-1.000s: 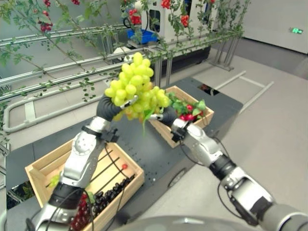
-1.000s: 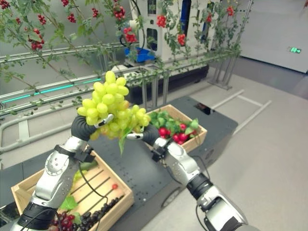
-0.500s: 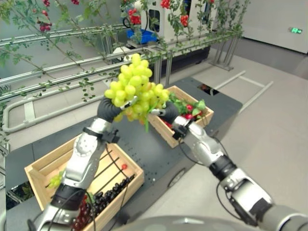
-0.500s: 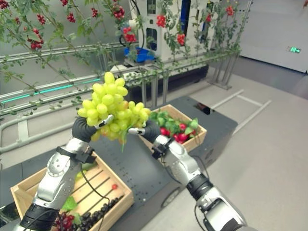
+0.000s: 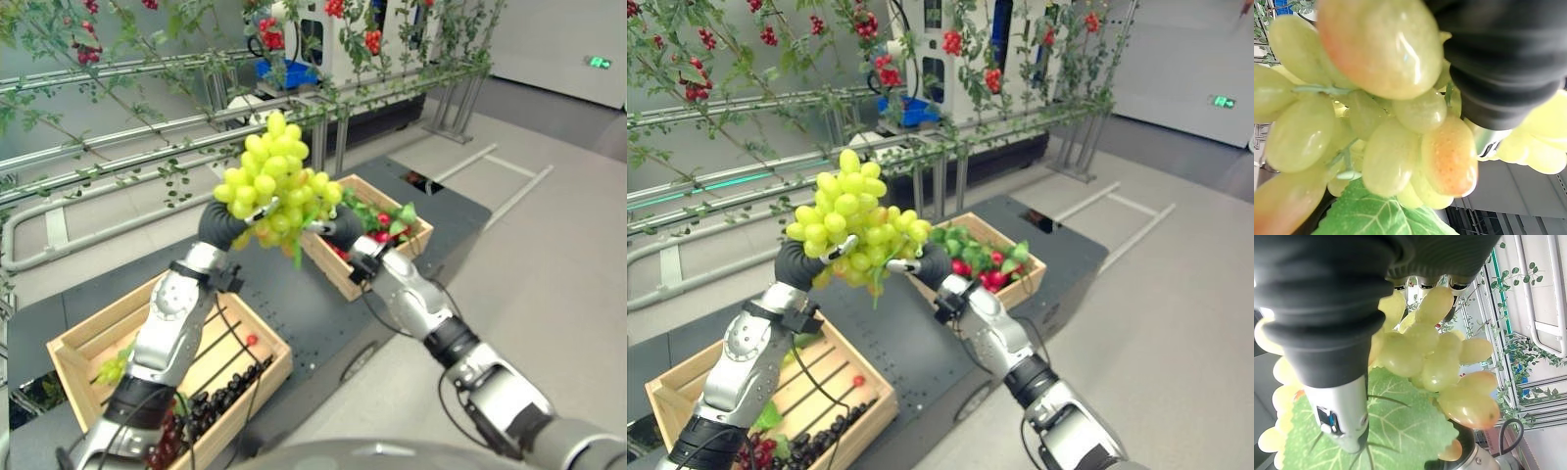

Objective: Pick up the fruits from the basket on one side to the basket on the other side

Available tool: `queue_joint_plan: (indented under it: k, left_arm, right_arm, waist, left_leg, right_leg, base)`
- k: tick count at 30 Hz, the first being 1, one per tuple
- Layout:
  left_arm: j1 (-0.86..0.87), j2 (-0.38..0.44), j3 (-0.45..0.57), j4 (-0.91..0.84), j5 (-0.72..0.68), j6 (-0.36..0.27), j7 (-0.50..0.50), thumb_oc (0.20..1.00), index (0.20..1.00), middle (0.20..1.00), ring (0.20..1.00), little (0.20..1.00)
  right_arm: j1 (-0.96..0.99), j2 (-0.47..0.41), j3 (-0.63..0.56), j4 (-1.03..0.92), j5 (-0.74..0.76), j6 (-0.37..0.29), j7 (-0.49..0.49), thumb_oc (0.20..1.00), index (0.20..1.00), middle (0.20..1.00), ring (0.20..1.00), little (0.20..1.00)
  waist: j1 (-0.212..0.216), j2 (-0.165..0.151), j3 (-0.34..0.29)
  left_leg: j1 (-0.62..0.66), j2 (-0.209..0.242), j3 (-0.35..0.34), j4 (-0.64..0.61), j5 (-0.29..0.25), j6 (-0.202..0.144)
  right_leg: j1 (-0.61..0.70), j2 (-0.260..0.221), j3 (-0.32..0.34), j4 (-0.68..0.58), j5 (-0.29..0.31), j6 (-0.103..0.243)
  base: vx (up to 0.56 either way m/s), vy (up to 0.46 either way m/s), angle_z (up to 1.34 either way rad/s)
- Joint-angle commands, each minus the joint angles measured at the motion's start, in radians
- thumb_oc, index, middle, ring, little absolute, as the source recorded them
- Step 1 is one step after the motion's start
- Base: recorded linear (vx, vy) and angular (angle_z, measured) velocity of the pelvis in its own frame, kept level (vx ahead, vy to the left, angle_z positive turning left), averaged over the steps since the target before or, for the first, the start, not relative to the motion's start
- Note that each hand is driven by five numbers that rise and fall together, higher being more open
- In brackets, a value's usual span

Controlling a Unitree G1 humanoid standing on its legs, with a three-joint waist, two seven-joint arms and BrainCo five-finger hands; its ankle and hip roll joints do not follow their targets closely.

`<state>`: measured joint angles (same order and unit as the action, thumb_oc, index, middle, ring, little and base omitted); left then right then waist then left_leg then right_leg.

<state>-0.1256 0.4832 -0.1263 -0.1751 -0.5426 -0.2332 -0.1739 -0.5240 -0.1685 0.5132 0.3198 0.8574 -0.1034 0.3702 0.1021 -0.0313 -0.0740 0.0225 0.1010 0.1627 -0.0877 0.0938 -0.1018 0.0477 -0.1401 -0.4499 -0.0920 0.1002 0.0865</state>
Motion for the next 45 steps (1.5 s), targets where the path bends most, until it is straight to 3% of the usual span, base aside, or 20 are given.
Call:
queue_joint_plan:
  k: [1,2,36,37,38,45]
  left_arm:
    - [-0.068,0.005,-0.002,0.025,-0.011,-0.075,0.006,0.200,0.200,0.200,0.200,0.200]
    - [-0.067,0.005,-0.003,0.025,-0.011,-0.076,0.006,0.200,0.200,0.200,0.200,0.200]
    - [-0.023,-0.016,0.011,0.032,-0.009,-0.080,0.008,0.200,0.200,0.200,0.200,0.200]
    - [-0.022,-0.015,0.011,0.031,-0.010,-0.079,0.005,0.671,0.671,0.671,0.671,0.671]
    - [-0.020,-0.016,0.014,0.031,-0.008,-0.078,0.007,1.000,1.000,1.000,1.000,1.000]
    - [-0.015,-0.019,0.021,0.027,-0.012,-0.080,0.005,1.000,1.000,1.000,1.000,1.000]
  right_arm:
    - [-0.047,0.044,-0.036,-0.068,0.060,-0.064,0.014,0.278,0.278,0.278,0.278,0.278]
    - [-0.045,0.046,-0.036,-0.071,0.062,-0.064,0.013,0.200,0.200,0.200,0.200,0.200]
    - [-0.005,0.038,-0.046,-0.088,0.072,-0.070,0.015,0.200,0.200,0.200,0.200,0.200]
    - [-0.003,0.038,-0.047,-0.086,0.074,-0.071,0.015,0.200,0.200,0.200,0.200,0.200]
    - [-0.002,0.036,-0.047,-0.086,0.072,-0.071,0.014,0.200,0.200,0.200,0.200,0.200]
    - [0.002,0.031,-0.052,-0.087,0.071,-0.073,0.016,0.200,0.200,0.200,0.200,0.200]
  waist:
    - [0.007,-0.019,-0.022]
    - [0.006,-0.018,-0.022]
    - [-0.003,-0.012,-0.022]
    - [-0.003,-0.012,-0.022]
    - [-0.003,-0.013,-0.023]
    - [-0.006,-0.013,-0.022]
  left_leg:
    - [0.005,-0.077,0.023,0.045,-0.094,0.038]
    - [0.004,-0.077,0.024,0.044,-0.093,0.038]
    - [0.008,-0.080,0.027,0.043,-0.092,0.040]
    - [0.009,-0.081,0.027,0.044,-0.094,0.040]
    - [0.009,-0.081,0.027,0.044,-0.094,0.040]
    - [0.008,-0.080,0.028,0.045,-0.094,0.039]
  right_leg:
    - [0.031,-0.005,-0.040,0.015,-0.082,0.037]
    - [0.030,-0.004,-0.040,0.014,-0.082,0.037]
    - [0.028,-0.010,-0.034,0.014,-0.073,0.038]
    - [0.027,-0.010,-0.034,0.014,-0.073,0.038]
    - [0.027,-0.010,-0.035,0.014,-0.073,0.038]
    - [0.026,-0.008,-0.034,0.015,-0.073,0.038]
  base:
    - [0.00,0.000,0.00]
    - [0.00,0.000,0.00]
    - [0.00,0.000,0.00]
    - [0.00,0.000,0.00]
    - [0.00,0.000,0.00]
    - [0.00,0.000,0.00]
